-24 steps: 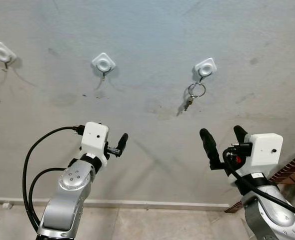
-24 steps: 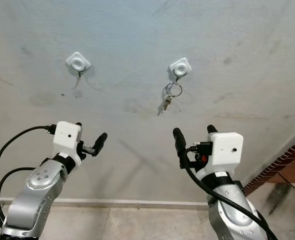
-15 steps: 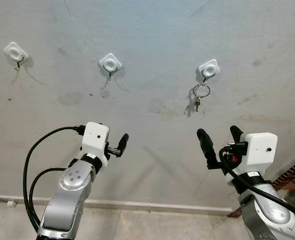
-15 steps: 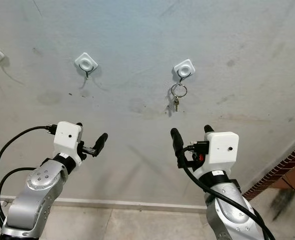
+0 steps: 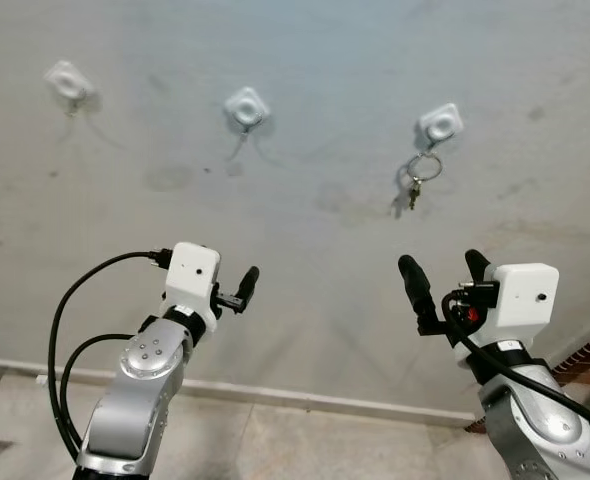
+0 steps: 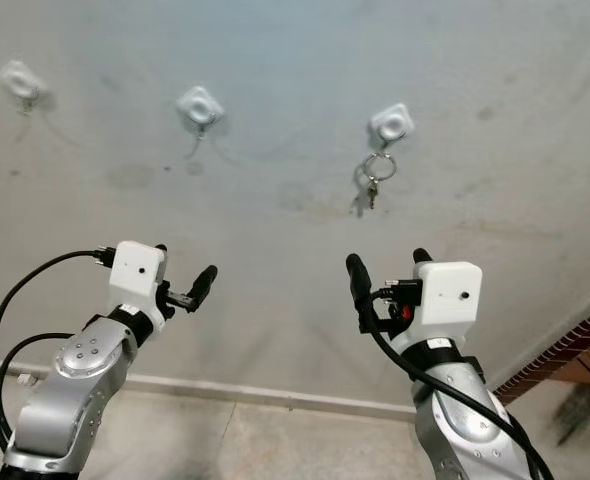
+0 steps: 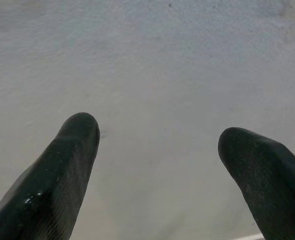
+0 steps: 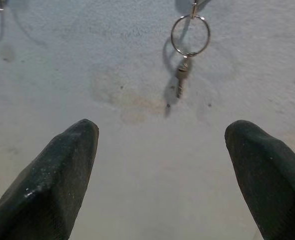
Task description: Hang keys on a hook
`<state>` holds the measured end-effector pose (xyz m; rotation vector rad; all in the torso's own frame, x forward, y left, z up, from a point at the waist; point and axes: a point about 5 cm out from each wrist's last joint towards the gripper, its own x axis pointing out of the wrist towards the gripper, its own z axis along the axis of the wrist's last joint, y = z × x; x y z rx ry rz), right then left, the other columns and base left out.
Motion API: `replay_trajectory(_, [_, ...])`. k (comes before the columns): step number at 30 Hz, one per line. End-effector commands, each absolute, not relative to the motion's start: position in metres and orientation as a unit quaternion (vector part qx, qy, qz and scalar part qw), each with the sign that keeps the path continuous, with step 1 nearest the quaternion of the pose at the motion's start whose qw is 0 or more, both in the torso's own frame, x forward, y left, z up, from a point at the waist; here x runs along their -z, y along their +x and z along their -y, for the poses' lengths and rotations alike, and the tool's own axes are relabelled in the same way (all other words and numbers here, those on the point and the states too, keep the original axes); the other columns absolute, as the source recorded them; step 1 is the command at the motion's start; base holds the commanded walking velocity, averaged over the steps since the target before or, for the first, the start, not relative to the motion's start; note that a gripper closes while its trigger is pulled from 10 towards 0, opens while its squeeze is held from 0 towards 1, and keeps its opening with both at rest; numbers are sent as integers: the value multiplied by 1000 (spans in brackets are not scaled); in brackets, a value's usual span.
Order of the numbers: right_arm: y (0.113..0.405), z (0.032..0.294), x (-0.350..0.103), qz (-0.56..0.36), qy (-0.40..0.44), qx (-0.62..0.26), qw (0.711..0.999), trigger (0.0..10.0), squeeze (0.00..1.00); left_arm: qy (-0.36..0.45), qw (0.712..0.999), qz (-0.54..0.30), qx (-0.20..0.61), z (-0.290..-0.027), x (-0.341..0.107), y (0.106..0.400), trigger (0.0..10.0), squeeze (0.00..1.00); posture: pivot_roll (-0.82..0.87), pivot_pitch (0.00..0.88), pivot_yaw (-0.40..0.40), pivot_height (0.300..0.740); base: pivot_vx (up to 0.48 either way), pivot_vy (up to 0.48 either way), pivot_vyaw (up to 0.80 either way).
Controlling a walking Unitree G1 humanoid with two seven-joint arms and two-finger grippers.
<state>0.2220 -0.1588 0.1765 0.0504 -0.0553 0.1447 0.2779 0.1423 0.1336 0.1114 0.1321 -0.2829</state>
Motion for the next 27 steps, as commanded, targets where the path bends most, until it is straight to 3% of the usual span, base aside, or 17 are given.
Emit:
replay_trajectory(1, [222, 162, -177, 28, 22, -66, 997, 10000, 0, 52, 985, -69, 151, -138, -133, 278, 10000, 0, 71, 6, -50, 740, -368, 0, 0])
replay_trajectory(27, [231, 171, -182, 41, 15, -53, 998, 10000, 0, 51, 984, -74, 152, -136, -133, 279, 10000, 0, 70, 16, -47, 740, -356, 0, 0])
